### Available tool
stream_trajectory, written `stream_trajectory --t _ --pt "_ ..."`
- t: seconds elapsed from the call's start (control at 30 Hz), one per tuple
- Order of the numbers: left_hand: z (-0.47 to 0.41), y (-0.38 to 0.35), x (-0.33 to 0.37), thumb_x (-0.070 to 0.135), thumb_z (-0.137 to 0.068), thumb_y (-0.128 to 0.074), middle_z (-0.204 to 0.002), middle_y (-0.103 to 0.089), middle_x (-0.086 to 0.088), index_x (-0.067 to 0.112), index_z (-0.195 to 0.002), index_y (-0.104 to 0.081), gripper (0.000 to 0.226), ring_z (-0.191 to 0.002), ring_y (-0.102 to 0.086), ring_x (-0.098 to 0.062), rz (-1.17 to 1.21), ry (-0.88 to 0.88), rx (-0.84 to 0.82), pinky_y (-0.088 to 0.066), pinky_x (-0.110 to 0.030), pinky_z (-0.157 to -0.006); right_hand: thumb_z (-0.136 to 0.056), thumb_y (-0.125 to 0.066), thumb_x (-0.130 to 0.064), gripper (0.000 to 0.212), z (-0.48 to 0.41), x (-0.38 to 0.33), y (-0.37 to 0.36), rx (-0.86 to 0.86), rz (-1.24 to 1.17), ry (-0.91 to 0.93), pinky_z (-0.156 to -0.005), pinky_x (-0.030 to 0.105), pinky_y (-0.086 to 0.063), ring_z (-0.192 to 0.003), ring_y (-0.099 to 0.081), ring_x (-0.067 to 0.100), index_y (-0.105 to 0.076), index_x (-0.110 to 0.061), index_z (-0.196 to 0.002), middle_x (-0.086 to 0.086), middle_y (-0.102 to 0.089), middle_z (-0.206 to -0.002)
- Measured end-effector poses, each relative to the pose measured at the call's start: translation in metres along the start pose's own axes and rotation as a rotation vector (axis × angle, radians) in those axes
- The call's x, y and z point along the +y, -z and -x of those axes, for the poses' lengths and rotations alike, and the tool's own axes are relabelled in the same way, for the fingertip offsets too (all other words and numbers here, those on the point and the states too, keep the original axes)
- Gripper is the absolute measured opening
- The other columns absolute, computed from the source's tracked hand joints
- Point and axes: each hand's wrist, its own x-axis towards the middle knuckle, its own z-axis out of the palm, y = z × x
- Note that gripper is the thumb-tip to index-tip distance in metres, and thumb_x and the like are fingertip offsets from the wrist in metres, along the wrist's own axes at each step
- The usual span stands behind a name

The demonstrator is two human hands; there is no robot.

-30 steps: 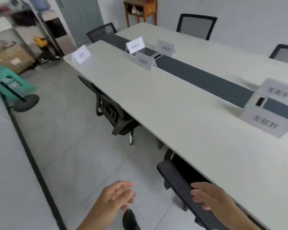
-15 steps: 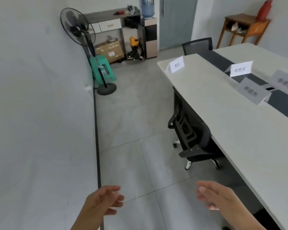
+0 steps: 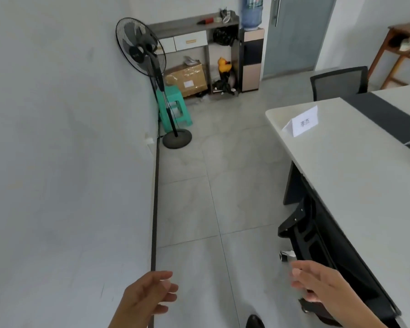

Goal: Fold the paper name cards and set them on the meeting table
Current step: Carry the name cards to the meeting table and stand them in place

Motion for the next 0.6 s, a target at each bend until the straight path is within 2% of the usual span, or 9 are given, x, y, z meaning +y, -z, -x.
stream_trajectory --t 0.17,0.33,0.47,0.6 --pt "-0.085 0.007 0.068 0.007 -0.092 -0.056 -0.085 -0.078 -0.007 0.012 -0.099 -0.069 0.016 -0.079 -0.074 -0.023 0.018 -0.063 0.069 -0.057 -0.033 -0.07 -0.089 -0.063 -0.019 0.015 -0.102 -0.101 -0.006 -0.063 0.056 0.098 -0.076 0.032 -0.05 -0.081 -0.071 0.013 -0.069 -0.021 -0.103 -0.002 -0.077 -0.081" --pt "-0.178 0.014 0.098 0.005 -0.092 -0.056 -0.085 -0.077 -0.009 0.008 -0.1 -0.07 0.016 -0.082 -0.073 -0.029 0.051 0.028 0.056 -0.056 -0.038 -0.072 -0.09 -0.062 -0.022 0.015 -0.196 -0.164 -0.018 -0.096 0.091 0.126 -0.073 0.025 -0.052 -0.083 -0.072 0.007 -0.068 -0.027 -0.103 -0.003 -0.077 -0.092" --pt "-0.279 0.036 0.133 0.006 -0.092 -0.055 -0.083 -0.077 -0.009 0.008 -0.099 -0.069 0.016 -0.085 -0.071 -0.032 0.035 0.05 0.05 -0.055 -0.039 -0.072 -0.09 -0.062 -0.018 0.015 -0.279 -0.187 -0.026 -0.027 0.096 0.071 -0.071 0.026 -0.051 -0.079 -0.072 0.008 -0.069 -0.023 -0.102 -0.002 -0.078 -0.088" --pt "-0.385 0.064 0.198 0.008 -0.092 -0.057 -0.083 -0.078 -0.006 0.011 -0.1 -0.069 0.015 -0.083 -0.072 -0.027 -0.017 -0.029 0.035 -0.056 -0.037 -0.073 -0.09 -0.062 -0.017 0.015 -0.353 -0.221 -0.026 0.106 0.037 -0.001 -0.071 0.03 -0.051 -0.082 -0.072 0.018 -0.069 -0.019 -0.103 0.0 -0.077 -0.084"
